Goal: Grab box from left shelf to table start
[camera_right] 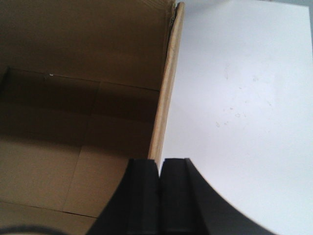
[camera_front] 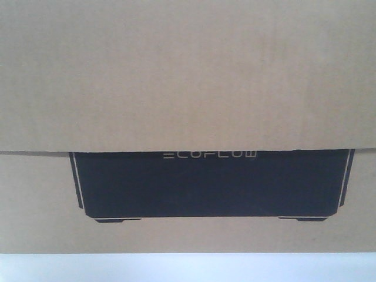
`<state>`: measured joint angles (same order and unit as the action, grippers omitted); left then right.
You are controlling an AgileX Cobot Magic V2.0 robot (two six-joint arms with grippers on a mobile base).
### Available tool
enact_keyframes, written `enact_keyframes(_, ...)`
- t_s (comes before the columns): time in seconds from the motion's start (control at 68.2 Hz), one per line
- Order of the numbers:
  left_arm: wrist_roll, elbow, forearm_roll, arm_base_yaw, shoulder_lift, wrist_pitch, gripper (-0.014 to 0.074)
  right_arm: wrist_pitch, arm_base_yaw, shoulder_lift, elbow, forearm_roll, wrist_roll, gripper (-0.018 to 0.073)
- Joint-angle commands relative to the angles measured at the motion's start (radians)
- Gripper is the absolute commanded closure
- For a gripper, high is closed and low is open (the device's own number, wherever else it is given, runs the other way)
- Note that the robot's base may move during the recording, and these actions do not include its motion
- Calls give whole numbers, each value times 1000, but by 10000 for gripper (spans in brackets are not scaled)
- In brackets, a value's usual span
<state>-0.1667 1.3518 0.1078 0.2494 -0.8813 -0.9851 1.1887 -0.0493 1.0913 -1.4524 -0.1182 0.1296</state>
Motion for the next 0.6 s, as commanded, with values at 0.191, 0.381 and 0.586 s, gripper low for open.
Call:
enact_keyframes(0.191,4,-402,64,4,284,303,692,-334,-1,-290,358,5,4,487)
enact_keyframes(0.381,4,-707,62,4,480,525,696,-611,-1,-588,729,5,14,504)
enact_keyframes(0.586,4,-939,68,4,703,752,696,-669,-1,-890,979,5,14,504)
